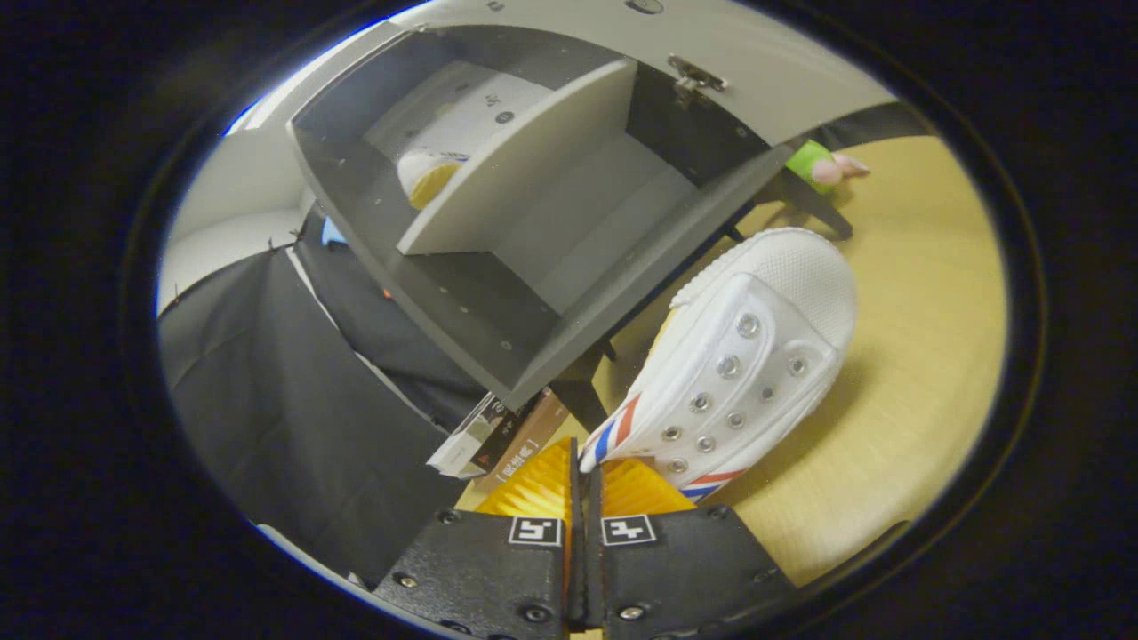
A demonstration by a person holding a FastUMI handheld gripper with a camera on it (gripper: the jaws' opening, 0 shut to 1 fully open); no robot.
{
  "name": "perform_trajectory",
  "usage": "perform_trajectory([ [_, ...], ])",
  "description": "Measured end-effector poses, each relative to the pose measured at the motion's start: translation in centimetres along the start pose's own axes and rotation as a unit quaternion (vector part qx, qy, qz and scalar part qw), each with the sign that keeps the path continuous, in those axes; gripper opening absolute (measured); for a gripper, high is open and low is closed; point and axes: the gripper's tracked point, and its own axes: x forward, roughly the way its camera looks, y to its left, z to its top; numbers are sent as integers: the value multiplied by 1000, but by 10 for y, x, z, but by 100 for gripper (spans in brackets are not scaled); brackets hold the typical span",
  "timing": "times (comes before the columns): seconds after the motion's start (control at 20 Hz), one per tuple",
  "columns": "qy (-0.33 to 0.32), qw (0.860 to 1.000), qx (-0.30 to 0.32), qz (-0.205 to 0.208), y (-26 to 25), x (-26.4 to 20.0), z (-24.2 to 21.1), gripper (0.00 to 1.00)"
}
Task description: Open the shoe cabinet door, grab the shoes and put them into the shoe cabinet, then close the shoe cabinet door.
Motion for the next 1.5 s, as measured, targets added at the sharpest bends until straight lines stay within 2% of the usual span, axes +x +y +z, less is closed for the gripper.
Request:
perform_trajectory([
  [0.1,-29,998,-57,3,8,-23,14,3],
  [0.25,-54,987,-150,7,26,-49,52,3],
  [0.5,-97,950,-296,24,90,-75,152,3],
  [0.75,-104,911,-399,21,142,-68,244,4],
  [0.9,-74,880,-468,-21,148,-49,303,4],
  [1.1,30,825,-558,-81,127,-12,344,4],
  [1.2,79,806,-577,-104,109,11,353,4],
  [1.3,112,804,-574,-110,99,33,358,3],
  [1.4,123,818,-554,-100,98,46,362,4],
  [1.5,134,822,-544,-104,96,53,372,4],
])
